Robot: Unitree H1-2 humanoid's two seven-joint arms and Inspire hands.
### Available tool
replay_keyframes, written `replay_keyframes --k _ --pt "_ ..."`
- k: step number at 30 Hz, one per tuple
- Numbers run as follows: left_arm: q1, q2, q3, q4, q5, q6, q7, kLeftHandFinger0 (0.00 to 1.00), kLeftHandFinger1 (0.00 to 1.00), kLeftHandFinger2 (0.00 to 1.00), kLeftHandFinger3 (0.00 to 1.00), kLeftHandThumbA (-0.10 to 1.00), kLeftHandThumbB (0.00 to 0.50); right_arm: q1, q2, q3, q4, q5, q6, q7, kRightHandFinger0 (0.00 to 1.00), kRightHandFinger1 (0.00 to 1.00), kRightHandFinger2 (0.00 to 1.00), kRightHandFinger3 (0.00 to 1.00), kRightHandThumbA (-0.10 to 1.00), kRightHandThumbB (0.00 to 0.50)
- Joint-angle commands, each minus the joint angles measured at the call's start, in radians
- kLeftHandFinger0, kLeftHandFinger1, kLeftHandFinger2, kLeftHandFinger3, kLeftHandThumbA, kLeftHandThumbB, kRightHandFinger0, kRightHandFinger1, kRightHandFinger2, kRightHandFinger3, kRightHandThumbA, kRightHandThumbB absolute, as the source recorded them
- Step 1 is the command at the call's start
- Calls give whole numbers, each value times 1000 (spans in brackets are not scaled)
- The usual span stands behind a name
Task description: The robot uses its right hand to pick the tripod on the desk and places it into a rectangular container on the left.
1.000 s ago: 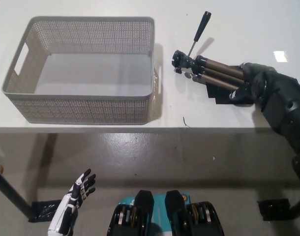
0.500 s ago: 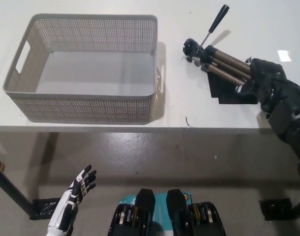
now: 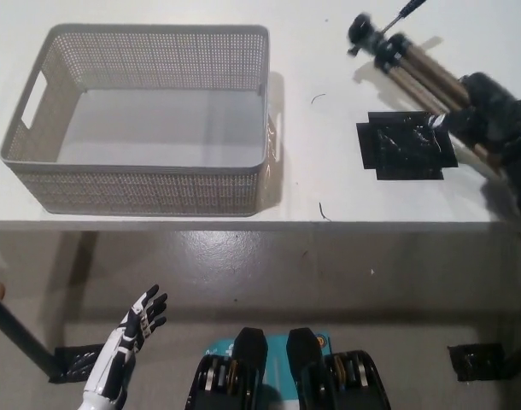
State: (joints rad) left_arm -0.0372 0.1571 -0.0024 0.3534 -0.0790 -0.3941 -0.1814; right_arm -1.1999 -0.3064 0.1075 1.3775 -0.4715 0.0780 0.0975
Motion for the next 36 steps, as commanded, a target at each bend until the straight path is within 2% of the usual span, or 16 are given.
replay_keyframes --k 1,4,6,7,9,13,15,17,18,19,22,24,27,29,33,36 --pt "-9 15 4 -11 3 -45 -6 1000 1000 1000 1000 1000 500 -45 0 -146 -42 232 -24 150 161 618 928 1000 -100 128" --pt "-6 15 2 -11 6 -47 -6 1000 1000 1000 1000 1000 500 -58 -3 -172 -73 232 -21 156 207 591 883 928 -100 127" --pt "-6 19 2 -5 5 -53 -10 1000 1000 1000 1000 1000 500 -58 -9 -166 -96 224 -50 178 197 575 869 943 -100 121" --pt "-6 19 1 -3 10 -58 -8 1000 1000 1000 1000 1000 500 -57 -11 -163 -133 220 -47 181 109 532 869 1000 -100 129" --pt "-6 20 2 -1 13 -60 -7 1000 1000 1000 1000 1000 500 -58 -12 -178 -161 245 -28 203 74 546 874 1000 -100 114" --pt "-1 16 2 -3 14 -56 -4 1000 1000 1000 1000 1000 500 -87 -5 -194 -224 271 74 213 96 573 895 1000 -100 148" --pt "0 15 3 -5 17 -53 -3 1000 1000 1000 1000 1000 500 -104 -2 -172 -278 263 89 230 41 477 853 975 -100 130" --pt "-2 15 2 1 23 -59 -1 1000 1000 1000 1000 1000 500 -114 2 -160 -335 260 106 240 96 513 840 821 -100 169" --pt "-2 15 2 3 23 -62 -1 1000 1000 1000 1000 1000 500 -124 6 -168 -350 276 121 249 111 527 845 823 -100 175" --pt "-3 11 2 7 18 -68 -3 1000 1000 1000 1000 1000 500 -139 13 -178 -366 292 147 251 116 529 853 921 -100 170" --pt "-1 11 4 5 19 -62 0 1000 1000 1000 1000 1000 500 -171 34 -193 -404 324 190 261 48 485 846 865 -100 163" --pt "3 12 4 -4 17 -52 -1 1000 1000 1000 1000 1000 500 -195 58 -204 -450 360 186 291 2 469 818 752 -100 181" --pt "3 16 3 -4 19 -51 -3 1000 1000 1000 1000 1000 500 -219 93 -189 -531 368 239 307 15 511 867 817 -100 183" --pt "4 20 -2 4 25 -60 -8 1000 1000 1000 1000 1000 500 -229 125 -185 -583 378 269 309 4 507 878 767 -100 215" --pt "14 24 -9 -2 29 -63 -17 1000 1000 1000 1000 1000 500 -235 174 -164 -616 380 274 319 16 563 888 849 -100 165" --pt "15 21 -14 3 30 -68 -21 1000 1000 1000 1000 1000 500 -258 216 -142 -594 374 286 309 0 565 913 867 -100 196"
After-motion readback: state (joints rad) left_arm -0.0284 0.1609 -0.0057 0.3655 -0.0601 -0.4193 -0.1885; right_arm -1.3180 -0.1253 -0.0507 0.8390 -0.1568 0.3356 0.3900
